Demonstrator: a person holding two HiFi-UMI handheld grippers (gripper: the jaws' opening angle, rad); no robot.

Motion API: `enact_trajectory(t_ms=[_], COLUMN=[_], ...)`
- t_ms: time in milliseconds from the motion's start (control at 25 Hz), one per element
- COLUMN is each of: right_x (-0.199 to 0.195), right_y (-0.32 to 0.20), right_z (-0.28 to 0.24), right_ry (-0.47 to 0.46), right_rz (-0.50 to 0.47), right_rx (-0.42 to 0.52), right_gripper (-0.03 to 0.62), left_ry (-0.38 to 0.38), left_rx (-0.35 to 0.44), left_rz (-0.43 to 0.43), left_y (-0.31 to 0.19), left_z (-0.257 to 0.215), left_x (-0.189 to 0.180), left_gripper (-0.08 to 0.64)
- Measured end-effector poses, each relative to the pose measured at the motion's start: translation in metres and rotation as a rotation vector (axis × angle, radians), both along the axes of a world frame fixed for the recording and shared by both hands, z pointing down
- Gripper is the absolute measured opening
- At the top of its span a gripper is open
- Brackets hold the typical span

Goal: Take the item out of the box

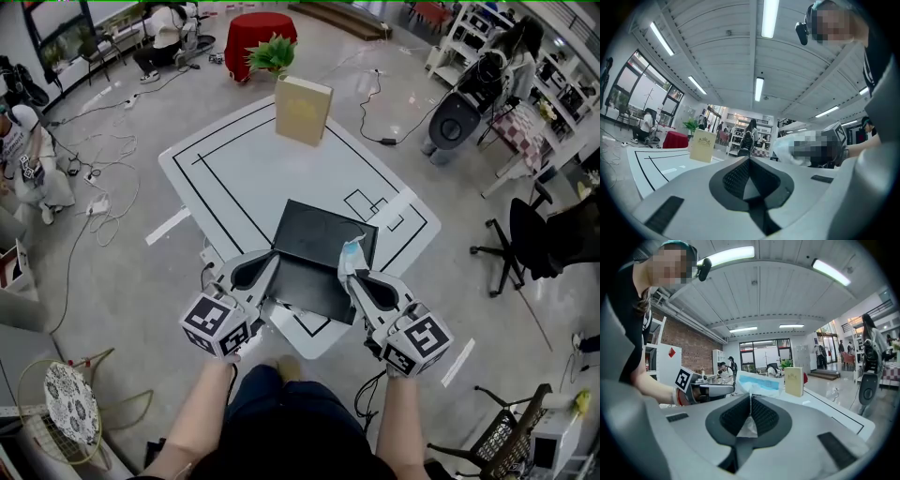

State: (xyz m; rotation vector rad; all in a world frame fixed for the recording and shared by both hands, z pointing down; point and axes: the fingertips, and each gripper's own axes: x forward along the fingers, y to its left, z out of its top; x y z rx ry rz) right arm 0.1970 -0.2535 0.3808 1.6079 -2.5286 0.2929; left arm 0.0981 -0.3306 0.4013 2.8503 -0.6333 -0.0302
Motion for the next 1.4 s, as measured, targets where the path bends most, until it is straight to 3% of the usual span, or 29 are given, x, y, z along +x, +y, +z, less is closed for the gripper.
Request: enact_trajectory(t_ms=[480,1400], right_x=[-0.004,0.019], right_y=[-0.005,0.008], right_z=[-0.026,-0.064], right_ry=[-0.009,0.010], right_rz=[0.024,0.197], right_rx=[0.075,0.182], right_gripper=[0.014,0.012], left_ry=[0.031,0.041], left_rx=[0.009,0.047], left_rz=[0.007,0.015], left_y=[-0.005,-0.005], left_z=[-0.021,-0.055], left_x=[0.001,0.001], left_gripper=[0.012,0.012])
